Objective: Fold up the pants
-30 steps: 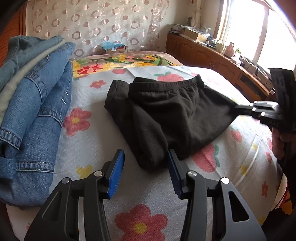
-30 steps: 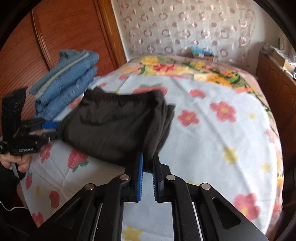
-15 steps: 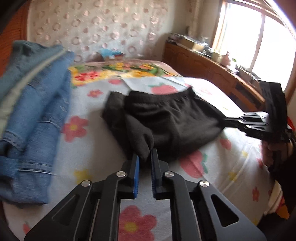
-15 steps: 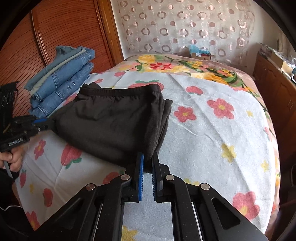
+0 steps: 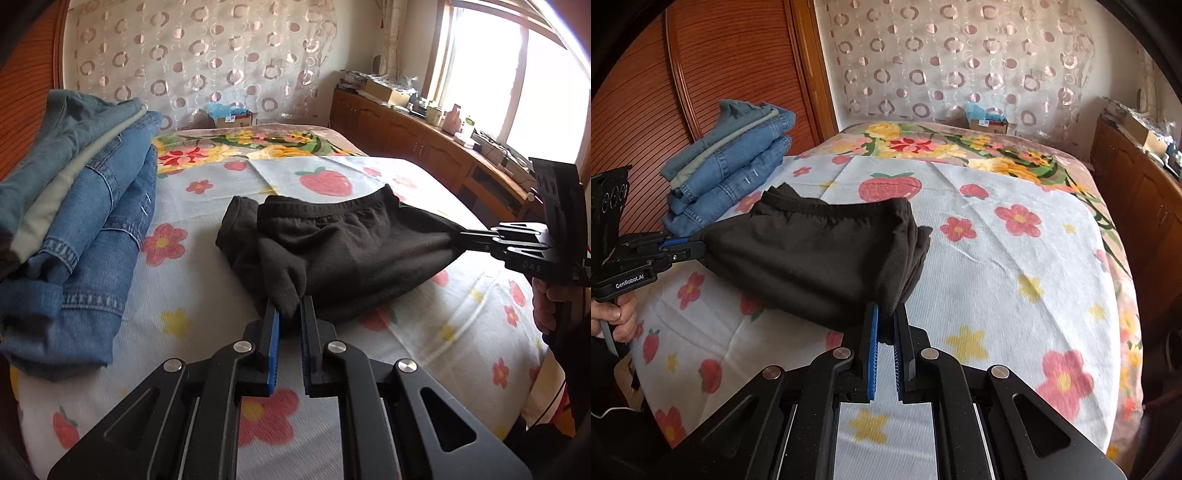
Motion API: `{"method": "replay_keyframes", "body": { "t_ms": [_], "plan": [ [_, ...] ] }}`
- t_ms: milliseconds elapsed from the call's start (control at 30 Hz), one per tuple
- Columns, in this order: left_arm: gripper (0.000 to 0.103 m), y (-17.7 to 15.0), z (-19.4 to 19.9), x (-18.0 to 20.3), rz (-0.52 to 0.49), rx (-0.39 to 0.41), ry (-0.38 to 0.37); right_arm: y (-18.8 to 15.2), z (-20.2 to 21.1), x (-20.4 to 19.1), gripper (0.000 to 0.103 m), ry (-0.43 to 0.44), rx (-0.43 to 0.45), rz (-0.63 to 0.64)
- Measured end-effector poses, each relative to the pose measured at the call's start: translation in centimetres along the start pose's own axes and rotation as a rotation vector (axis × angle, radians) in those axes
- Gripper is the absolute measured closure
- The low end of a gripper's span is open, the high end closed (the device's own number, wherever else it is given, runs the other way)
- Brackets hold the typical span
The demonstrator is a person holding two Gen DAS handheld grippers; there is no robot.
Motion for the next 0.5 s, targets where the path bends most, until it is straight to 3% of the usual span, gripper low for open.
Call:
{"method": "replay_keyframes", "body": {
  "t_ms": [500],
  "plan": [
    [0.092, -4.4, 5.1, 2.3, -0.041, 0.022, -0.004, -5.0, 5.4, -3.2, 0.096, -0.004, 0.058, -0.049]
  ]
}}
Point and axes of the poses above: each gripper's, at about its wrist camera, not at the fingertips, and z roughly against the way its jaws point, x to its right, y to its top, the point moved 10 cm from there along -z, roughly the way its jaws point, and after that the axes turned 15 degrees about y, right-handed, at the moved point
